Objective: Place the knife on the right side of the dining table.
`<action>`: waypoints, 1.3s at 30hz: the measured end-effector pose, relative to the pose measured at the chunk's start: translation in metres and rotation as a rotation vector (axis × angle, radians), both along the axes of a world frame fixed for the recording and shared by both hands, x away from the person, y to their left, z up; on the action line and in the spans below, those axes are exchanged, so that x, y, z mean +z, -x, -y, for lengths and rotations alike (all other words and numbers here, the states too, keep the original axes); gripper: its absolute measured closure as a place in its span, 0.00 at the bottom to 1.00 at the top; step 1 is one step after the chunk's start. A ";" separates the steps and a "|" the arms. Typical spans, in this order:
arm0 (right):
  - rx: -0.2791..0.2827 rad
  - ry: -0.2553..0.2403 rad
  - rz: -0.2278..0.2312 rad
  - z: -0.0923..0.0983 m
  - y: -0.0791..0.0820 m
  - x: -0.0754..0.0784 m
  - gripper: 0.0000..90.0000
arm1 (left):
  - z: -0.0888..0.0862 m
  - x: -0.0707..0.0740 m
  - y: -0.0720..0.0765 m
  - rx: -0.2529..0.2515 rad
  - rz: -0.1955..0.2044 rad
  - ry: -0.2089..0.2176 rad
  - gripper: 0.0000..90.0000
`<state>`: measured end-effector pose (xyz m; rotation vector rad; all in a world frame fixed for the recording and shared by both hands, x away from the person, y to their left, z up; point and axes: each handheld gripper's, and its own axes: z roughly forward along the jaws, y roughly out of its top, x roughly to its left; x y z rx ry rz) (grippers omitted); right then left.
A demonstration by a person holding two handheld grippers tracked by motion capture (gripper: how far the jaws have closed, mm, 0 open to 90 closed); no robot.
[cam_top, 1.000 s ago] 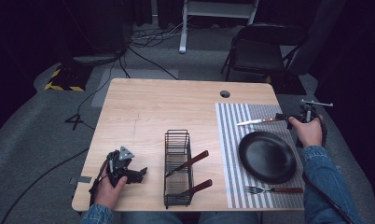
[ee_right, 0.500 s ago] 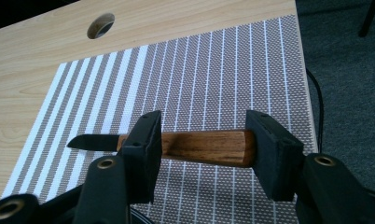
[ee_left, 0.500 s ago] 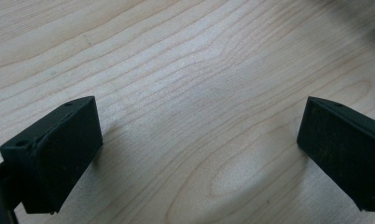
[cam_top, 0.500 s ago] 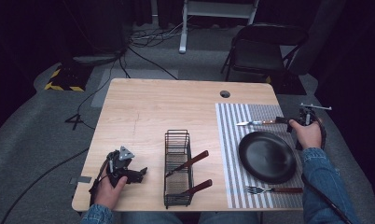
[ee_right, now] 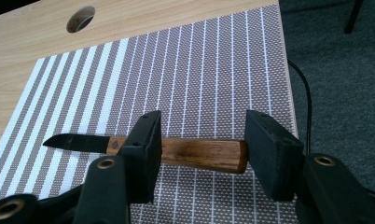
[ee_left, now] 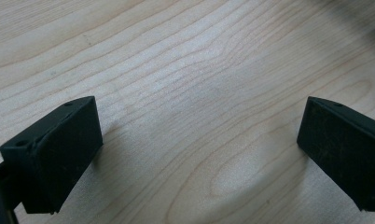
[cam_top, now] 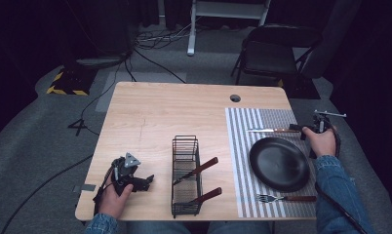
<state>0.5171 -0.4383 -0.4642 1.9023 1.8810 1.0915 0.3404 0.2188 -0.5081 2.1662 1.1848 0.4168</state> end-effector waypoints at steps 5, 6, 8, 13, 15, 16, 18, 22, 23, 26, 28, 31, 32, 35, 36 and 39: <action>-0.010 0.014 0.008 -0.001 -0.001 -0.002 0.51 | 0.000 0.000 0.000 0.000 0.001 0.001 0.00; -0.009 0.020 0.012 -0.001 -0.001 -0.003 0.51 | 0.000 0.000 0.000 0.000 0.000 0.000 0.00; -0.011 0.022 0.024 -0.002 -0.002 -0.003 0.50 | 0.000 0.000 0.000 0.000 0.001 0.001 0.00; 0.003 0.043 0.059 -0.006 -0.004 -0.002 0.48 | 0.000 0.000 0.000 0.000 0.000 0.001 0.00; 0.009 0.043 0.060 -0.008 -0.004 -0.001 0.48 | 0.000 0.000 0.000 0.000 0.000 0.001 0.00; 0.011 0.045 0.062 -0.009 -0.004 0.000 0.48 | 0.000 0.000 0.000 0.000 0.000 0.000 0.00; 0.019 0.049 0.068 -0.011 -0.004 0.002 0.48 | 0.000 0.000 0.000 0.000 0.001 0.001 0.00; 0.039 0.053 0.090 -0.015 -0.003 0.010 0.47 | 0.000 0.000 0.000 0.000 0.001 0.001 0.00; 0.046 0.052 0.093 -0.017 -0.003 0.012 0.47 | 0.000 0.000 0.000 0.000 0.001 0.001 0.00; 0.066 0.053 0.112 -0.022 -0.002 0.020 0.47 | 0.000 0.000 0.000 0.000 0.000 0.000 0.00; 0.082 0.054 0.123 -0.027 -0.001 0.026 0.47 | 0.000 0.000 0.000 0.000 0.001 0.001 0.00; 0.107 0.054 0.141 -0.034 0.002 0.035 0.47 | 0.000 0.000 0.000 0.000 0.001 0.001 0.00; 0.115 0.056 0.146 -0.037 0.002 0.037 0.47 | 0.000 0.000 0.000 0.000 0.000 0.000 0.00; 0.139 0.052 0.152 -0.046 0.003 0.044 0.47 | 0.000 0.000 0.000 0.000 0.000 0.000 0.00; 0.145 0.046 0.150 -0.050 0.003 0.046 0.47 | 0.000 0.000 0.000 0.000 0.000 0.000 0.00; 0.166 0.036 0.144 -0.062 0.002 0.050 0.48 | 0.000 0.000 0.000 0.000 0.000 0.001 0.00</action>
